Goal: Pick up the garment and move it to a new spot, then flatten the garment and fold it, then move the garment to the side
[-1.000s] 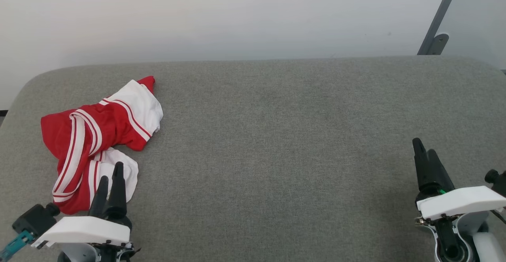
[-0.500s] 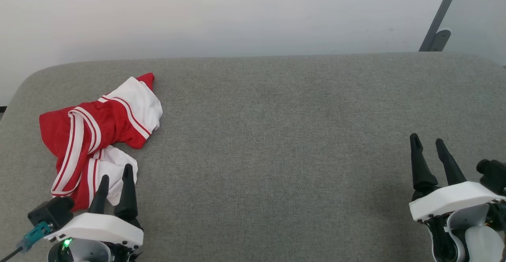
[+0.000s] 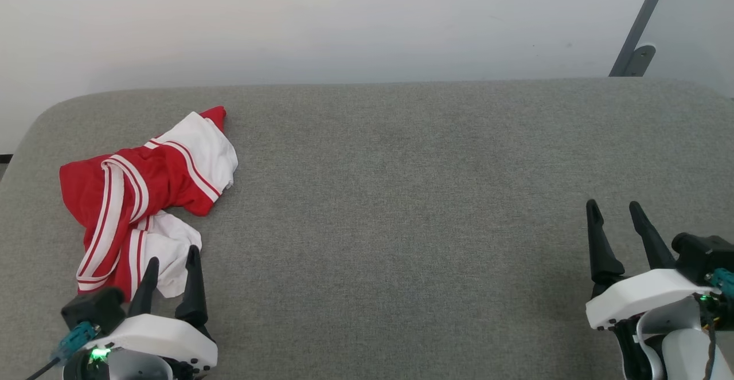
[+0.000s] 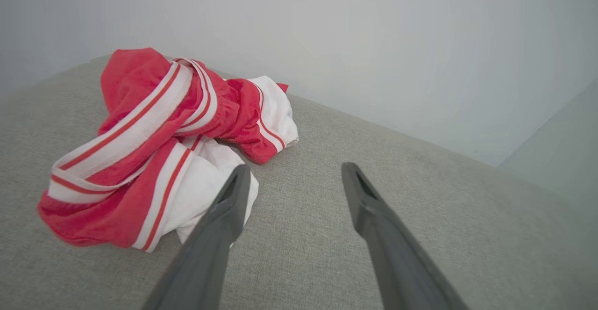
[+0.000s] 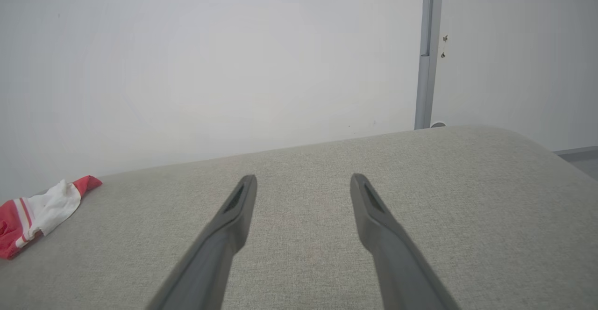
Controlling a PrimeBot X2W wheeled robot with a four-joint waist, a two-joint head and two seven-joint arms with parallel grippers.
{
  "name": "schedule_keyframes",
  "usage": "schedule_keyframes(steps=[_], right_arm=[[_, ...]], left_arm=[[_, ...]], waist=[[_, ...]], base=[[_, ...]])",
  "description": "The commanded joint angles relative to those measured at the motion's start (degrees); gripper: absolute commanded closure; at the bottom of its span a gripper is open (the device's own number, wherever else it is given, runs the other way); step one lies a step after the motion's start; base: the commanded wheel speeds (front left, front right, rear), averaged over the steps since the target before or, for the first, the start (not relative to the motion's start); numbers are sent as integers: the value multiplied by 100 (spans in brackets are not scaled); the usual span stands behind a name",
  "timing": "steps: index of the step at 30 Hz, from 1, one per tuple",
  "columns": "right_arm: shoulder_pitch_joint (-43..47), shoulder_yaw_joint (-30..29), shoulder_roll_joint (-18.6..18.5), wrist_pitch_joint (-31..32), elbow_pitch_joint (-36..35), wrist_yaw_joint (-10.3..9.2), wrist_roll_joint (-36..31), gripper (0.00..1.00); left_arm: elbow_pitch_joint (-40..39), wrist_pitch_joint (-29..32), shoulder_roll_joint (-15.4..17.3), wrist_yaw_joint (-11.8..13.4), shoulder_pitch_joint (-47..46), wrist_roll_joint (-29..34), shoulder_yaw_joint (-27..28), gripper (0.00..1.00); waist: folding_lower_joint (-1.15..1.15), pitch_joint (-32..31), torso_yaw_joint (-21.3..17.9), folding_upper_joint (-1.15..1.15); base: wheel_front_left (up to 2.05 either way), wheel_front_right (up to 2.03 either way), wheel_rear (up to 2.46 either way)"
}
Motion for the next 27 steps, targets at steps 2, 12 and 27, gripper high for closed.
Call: schedule_keyframes(steps=[2, 12, 27], right_arm=[[-48, 30, -20, -90, -1, 9, -226, 0], [71, 11, 43, -231, 33, 10, -500, 0], [285, -129, 136, -412, -109, 10, -608, 0]], left_arm=[[-33, -85, 42, 24, -13, 216, -40, 0], [80, -228, 20, -90, 30, 596, -39, 0], [325, -412, -155, -436, -2, 975, 268, 0]], waist=[[0, -4, 6, 0], [0, -16, 27, 0], [0, -48, 98, 0]], base=[[0, 0, 0], [0, 0, 0], [0, 0, 0]])
